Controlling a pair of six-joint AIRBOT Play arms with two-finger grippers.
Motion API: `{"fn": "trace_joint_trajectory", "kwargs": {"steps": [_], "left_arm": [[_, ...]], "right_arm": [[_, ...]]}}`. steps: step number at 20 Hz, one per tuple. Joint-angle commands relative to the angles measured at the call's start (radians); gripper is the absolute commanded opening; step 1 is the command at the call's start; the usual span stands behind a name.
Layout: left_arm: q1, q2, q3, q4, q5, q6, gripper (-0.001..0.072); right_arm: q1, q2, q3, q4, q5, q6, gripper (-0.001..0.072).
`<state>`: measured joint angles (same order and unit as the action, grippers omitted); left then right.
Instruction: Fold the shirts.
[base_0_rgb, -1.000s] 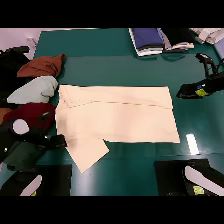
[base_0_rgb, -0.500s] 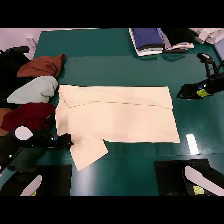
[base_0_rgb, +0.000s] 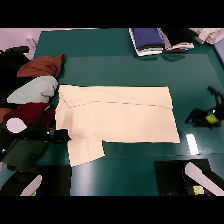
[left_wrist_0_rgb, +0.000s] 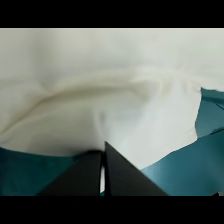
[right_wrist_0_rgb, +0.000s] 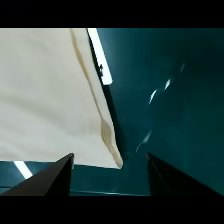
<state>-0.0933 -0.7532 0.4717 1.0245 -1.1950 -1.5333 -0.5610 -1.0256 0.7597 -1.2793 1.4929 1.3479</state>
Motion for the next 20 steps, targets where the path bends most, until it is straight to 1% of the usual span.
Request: {"fn": "trace_joint_trajectory", "kwargs": {"steps": [1, 5, 6, 7, 8, 10, 11, 12, 14, 16, 17, 19, 20], "left_arm": [[0.000, 0.001, 0.016, 0.023, -0.018, 0.005, 0.0029], [0.000, 0.001, 0.016, 0.023, -0.018, 0.005, 0.0029], [0.000, 0.001, 0.016, 0.023, -0.018, 0.005, 0.0029], [0.000, 0.001, 0.016, 0.024, -0.019, 0.006, 0.0029], [0.000, 0.001, 0.016, 0.024, -0.023, 0.009, 0.0029], [0.000, 0.002, 0.021, 0.043, -0.062, 0.016, 0.0028], [0.000, 0.006, 0.031, 0.062, -0.091, 0.016, 0.0028], [0.000, 0.039, 0.040, 0.081, -0.119, 0.015, 0.0028], [0.000, 0.141, 0.054, 0.126, -0.188, -0.028, 0.0028], [0.000, 0.225, 0.088, 0.131, -0.288, -0.064, 0.0028], [0.000, 0.243, 0.117, 0.131, -0.320, -0.068, 0.0028], [0.000, 0.246, 0.192, 0.145, -0.335, -0.067, 0.0028], [0.000, 0.237, 0.224, 0.156, -0.311, -0.065, 0.0028]], "right_arm": [[-0.094, -0.018, -0.179, 0.058, -0.031, -0.033, 0.0529], [0.039, -0.106, -0.231, 0.059, -0.084, -0.031, 0.0506], [0.084, -0.120, -0.229, 0.058, -0.097, -0.030, 0.0440], [0.122, -0.121, -0.229, 0.055, -0.113, -0.029, 0.0359], [0.158, -0.113, -0.230, 0.056, -0.130, -0.029, 0.0353], [0.203, -0.061, -0.229, 0.048, -0.150, -0.029, 0.0079], [0.209, -0.021, -0.229, 0.048, -0.146, -0.029, 0.0016], [0.209, 0.020, -0.229, 0.045, -0.129, -0.029, 0.0016], [0.209, 0.117, -0.229, -0.008, -0.064, -0.028, 0.0015], [0.209, 0.214, -0.229, -0.065, -0.013, -0.018, 0.0015], [0.209, 0.254, -0.228, -0.085, 0.004, -0.011, 0.0015], [0.210, 0.312, -0.196, -0.092, 0.012, 0.013, 0.0014], [0.210, 0.319, -0.162, -0.090, 0.010, 0.021, 0.0014]]}}
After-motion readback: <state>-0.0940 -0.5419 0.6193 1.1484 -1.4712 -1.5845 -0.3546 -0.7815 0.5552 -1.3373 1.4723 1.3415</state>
